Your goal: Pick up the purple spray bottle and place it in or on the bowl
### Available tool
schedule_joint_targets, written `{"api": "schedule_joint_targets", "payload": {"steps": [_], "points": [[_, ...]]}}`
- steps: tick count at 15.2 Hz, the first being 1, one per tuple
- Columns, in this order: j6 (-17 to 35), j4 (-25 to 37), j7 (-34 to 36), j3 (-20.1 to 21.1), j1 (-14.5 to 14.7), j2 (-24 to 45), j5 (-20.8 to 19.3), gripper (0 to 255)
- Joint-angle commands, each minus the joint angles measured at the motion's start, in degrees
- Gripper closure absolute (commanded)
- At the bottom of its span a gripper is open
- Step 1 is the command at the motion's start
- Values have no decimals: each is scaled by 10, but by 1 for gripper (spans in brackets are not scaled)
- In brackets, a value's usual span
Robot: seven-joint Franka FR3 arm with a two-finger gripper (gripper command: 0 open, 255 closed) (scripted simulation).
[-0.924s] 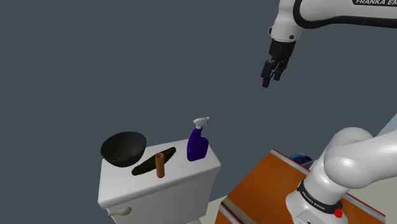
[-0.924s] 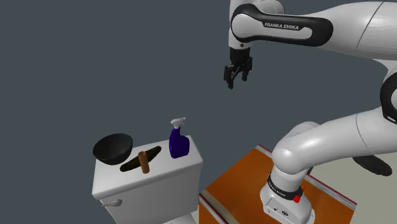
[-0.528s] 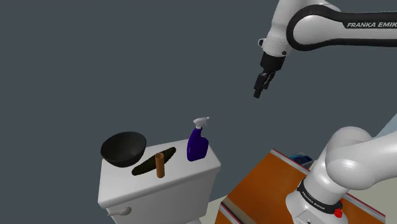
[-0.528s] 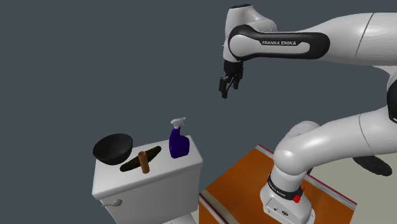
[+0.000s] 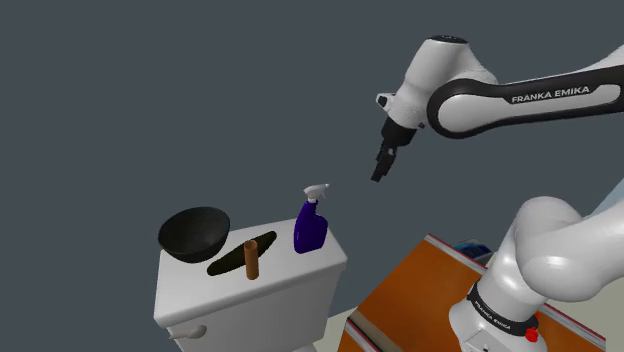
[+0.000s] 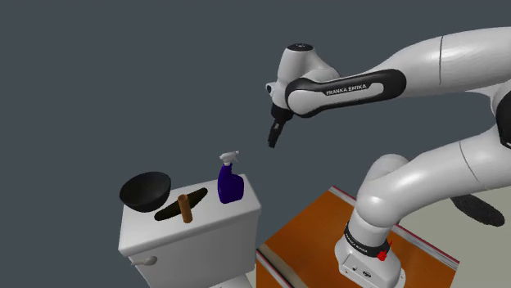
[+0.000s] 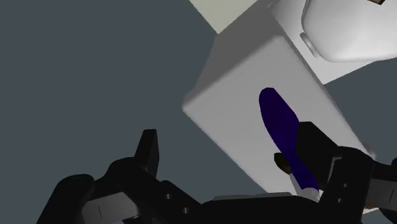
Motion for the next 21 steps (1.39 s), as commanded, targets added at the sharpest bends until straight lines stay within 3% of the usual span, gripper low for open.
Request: {"api": "schedule_joint_targets", "payload": {"steps": [1, 8, 12, 21], "points": [[68, -34, -33, -7, 19, 9, -2, 0], [309, -102, -146, -39, 98, 110, -3, 0], [452, -119, -225, -77, 165, 198, 8, 0], [539, -100, -247, -112, 210, 301, 35, 0]]}}
